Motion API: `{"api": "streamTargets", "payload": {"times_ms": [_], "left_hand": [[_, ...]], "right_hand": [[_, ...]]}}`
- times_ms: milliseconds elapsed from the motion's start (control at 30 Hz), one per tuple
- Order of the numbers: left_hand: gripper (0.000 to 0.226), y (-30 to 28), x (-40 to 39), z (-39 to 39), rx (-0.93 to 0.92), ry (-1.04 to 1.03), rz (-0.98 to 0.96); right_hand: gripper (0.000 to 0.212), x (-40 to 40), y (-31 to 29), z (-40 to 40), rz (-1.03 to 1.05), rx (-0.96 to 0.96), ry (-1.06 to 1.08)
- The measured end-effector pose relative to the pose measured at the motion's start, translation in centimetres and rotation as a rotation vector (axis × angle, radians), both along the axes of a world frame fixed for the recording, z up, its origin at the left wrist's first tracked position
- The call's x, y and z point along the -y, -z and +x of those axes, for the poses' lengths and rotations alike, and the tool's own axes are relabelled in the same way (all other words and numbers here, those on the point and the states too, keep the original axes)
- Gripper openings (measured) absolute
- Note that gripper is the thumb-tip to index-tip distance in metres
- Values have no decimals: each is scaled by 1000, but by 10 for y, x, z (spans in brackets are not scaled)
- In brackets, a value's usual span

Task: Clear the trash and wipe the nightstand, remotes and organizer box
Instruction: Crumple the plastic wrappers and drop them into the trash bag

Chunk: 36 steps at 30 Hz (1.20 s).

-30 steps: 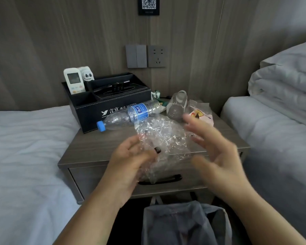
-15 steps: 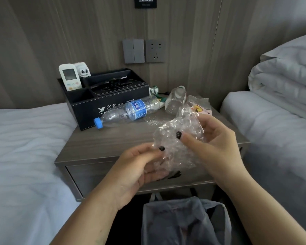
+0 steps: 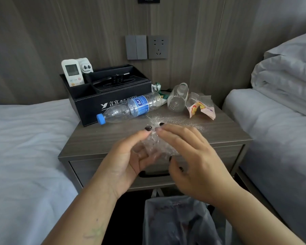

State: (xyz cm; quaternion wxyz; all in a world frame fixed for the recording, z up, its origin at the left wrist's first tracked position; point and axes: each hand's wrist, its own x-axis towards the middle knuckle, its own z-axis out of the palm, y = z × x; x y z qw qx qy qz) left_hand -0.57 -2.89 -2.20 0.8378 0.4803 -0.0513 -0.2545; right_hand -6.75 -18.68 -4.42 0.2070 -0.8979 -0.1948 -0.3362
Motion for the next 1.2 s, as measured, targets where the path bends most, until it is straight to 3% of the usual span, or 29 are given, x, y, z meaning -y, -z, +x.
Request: {"api": "streamTargets", "payload": {"times_ms": [67, 133, 200, 267, 333, 400, 467, 567, 633, 700, 800, 867, 933, 967, 1033, 1100, 1200], "left_hand": [[23, 1, -2, 4, 24, -42, 14], [25, 1, -1, 4, 71, -30, 34], [27, 1, 1, 1, 107, -15, 35], [32, 2, 3, -1, 138, -12, 53], [33, 7, 4, -1, 176, -50, 106], [29, 12, 8, -4, 192, -110, 170], [20, 18, 17, -9, 152, -134, 173], [23, 23, 31, -20, 29, -75, 62], [15, 25, 38, -28, -24, -33, -21], [9, 29, 41, -32, 19, -24, 0], [56, 42, 42, -29, 74, -103, 163], [51, 48, 40, -27, 50, -160, 210], [42, 55, 39, -24, 68, -190, 290], [40, 58, 38, -23, 151, -181, 389], [36, 67, 38, -24, 509, -115, 762], [32, 84, 41, -28, 827, 10, 1080], [26, 123, 54, -33, 996, 261, 1263]], "right_hand": [[60, -4, -3, -6, 360, -126, -102], [58, -7, -6, -7, 739, -191, -49], [62, -7, -9, -6, 1013, -364, 27], [65, -3, -10, -5, 1317, -566, -89], [47, -2, -12, -6, 1447, -606, -134], [32, -2, -9, -7, 1225, -457, 77], [30, -4, -5, -9, 803, -180, 290], [31, -1, 6, -14, 397, 129, 332], [29, 4, 12, -17, 268, 180, 379], [34, 7, 14, -20, 223, 119, 378], [60, 4, 18, -33, 367, -169, 165], [68, 8, 18, -44, 584, -408, 67], [57, 23, 19, -51, 702, -460, 131], [47, 33, 21, -54, 726, -440, 220], [29, 54, 29, -59, 732, -466, 423], [17, 69, 46, -61, 643, -677, 551], [32, 79, 93, -64, 323, -1024, 628]]}}
